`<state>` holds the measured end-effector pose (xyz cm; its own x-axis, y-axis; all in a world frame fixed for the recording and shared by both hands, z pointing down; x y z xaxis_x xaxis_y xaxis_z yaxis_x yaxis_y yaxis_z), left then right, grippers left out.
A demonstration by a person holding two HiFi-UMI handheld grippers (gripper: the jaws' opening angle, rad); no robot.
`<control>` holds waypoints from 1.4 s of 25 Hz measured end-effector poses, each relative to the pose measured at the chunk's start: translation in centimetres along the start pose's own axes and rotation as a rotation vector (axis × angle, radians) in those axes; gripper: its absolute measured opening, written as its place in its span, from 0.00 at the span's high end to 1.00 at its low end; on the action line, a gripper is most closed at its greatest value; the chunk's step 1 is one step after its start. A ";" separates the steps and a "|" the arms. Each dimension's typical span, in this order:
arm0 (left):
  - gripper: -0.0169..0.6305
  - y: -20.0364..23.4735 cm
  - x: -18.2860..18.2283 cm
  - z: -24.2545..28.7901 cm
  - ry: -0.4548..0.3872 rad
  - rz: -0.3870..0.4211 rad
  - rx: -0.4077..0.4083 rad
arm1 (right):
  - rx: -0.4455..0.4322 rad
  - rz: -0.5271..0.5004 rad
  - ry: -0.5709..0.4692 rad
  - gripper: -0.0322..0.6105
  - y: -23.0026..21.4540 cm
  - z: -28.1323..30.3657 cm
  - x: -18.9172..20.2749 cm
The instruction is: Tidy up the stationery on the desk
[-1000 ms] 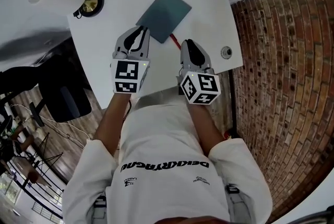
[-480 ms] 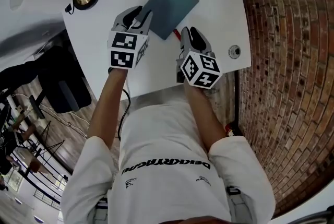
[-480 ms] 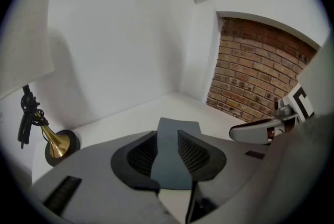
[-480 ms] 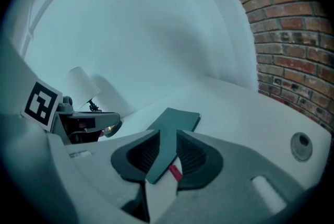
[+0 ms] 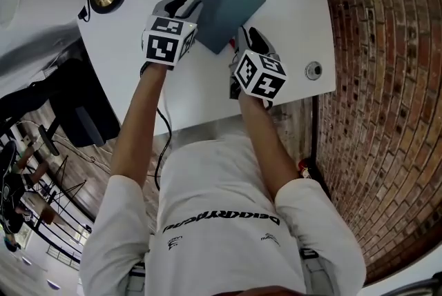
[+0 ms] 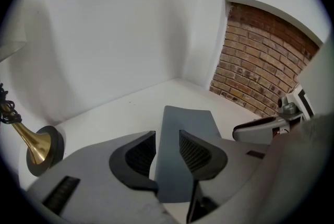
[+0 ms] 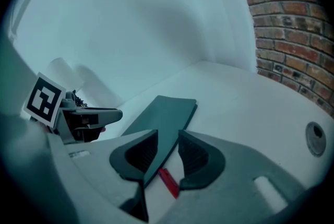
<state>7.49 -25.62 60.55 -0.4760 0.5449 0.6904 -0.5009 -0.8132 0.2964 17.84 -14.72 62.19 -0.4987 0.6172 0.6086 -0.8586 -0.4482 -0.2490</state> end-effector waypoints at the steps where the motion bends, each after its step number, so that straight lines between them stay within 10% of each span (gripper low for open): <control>1: 0.76 0.2 0.1 0.4 0.009 -0.003 0.007 | 0.003 0.006 0.007 0.78 -0.1 0.4 0.0; 35: 0.75 1.2 2.0 6.3 0.202 -0.133 0.175 | 0.024 -0.094 0.092 0.81 0.0 4.3 1.5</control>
<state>10.47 -26.80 66.39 -0.5577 0.6643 0.4977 -0.4449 -0.7454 0.4965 17.61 -16.55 66.40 -0.4260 0.7136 0.5562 -0.8994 -0.4004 -0.1752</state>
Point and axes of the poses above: the fingertips, and each gripper's own axes: z forward along the fingers, y to its left, x out of its underside, the point moved 1 cm from there along -z, backward along the fingers, and after that the axes turned 11 degrees about x, right-handed, at the moved point
